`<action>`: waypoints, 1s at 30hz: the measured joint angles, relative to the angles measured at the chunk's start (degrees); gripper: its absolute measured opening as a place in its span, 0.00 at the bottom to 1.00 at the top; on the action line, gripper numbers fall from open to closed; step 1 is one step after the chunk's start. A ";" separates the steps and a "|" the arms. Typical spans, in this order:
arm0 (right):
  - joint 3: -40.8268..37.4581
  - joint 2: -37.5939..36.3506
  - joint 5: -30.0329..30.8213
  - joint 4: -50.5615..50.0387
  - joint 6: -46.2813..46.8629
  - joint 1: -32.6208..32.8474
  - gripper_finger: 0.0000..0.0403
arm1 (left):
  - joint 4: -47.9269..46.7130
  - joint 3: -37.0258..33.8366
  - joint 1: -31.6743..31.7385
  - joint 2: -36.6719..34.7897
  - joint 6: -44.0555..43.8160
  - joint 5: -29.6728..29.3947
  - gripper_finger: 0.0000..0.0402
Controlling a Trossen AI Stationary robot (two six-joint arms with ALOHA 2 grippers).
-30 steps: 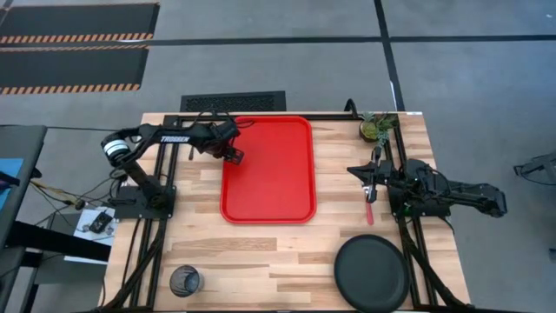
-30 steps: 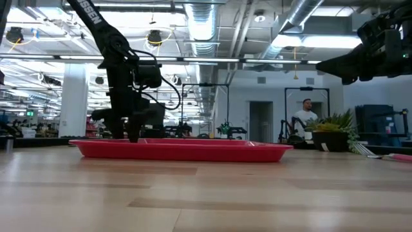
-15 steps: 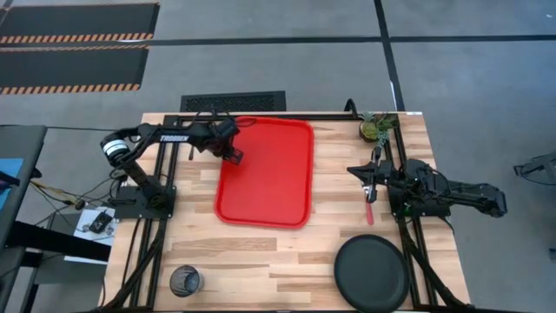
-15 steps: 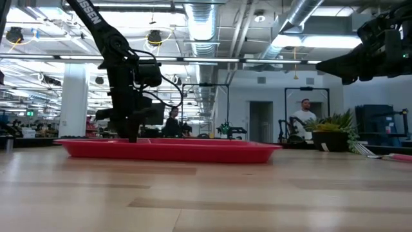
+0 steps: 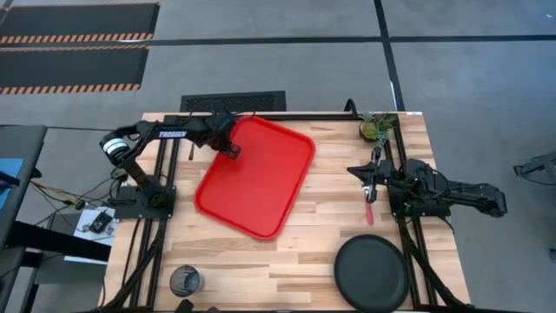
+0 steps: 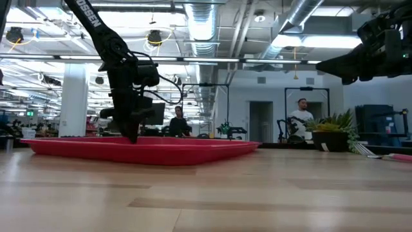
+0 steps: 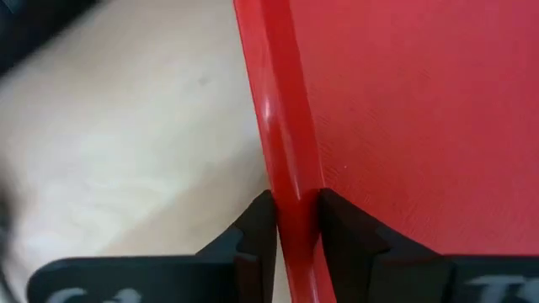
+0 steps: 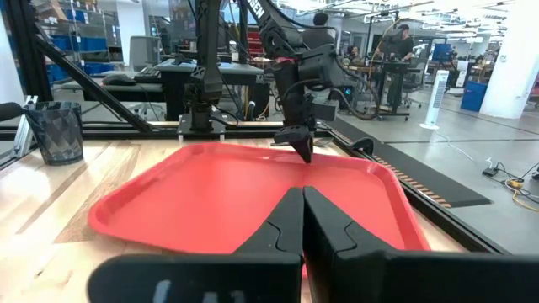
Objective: Pick and place plate/cup/fork/spoon on tray
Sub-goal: Move the red serving tray to the center of the table
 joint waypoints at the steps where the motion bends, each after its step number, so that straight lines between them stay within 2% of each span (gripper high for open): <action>1: 0.01 0.00 0.00 0.00 0.01 0.00 0.04 | 0.07 0.40 0.00 0.00 1.04 -0.31 0.15; 8: 0.00 0.00 0.00 0.00 0.02 0.00 0.04 | -0.06 4.74 0.28 0.02 7.01 -0.74 0.15; 18: 0.02 0.00 0.00 0.00 0.00 0.00 0.04 | -1.69 15.34 0.91 0.02 18.27 0.24 0.14; 25: 0.02 0.00 0.00 0.00 0.00 0.00 0.04 | -2.43 18.89 3.08 0.02 25.04 6.81 0.09; 30: 0.00 -0.01 0.00 0.00 0.02 0.00 0.04 | -2.35 19.40 4.38 0.02 30.52 13.89 0.07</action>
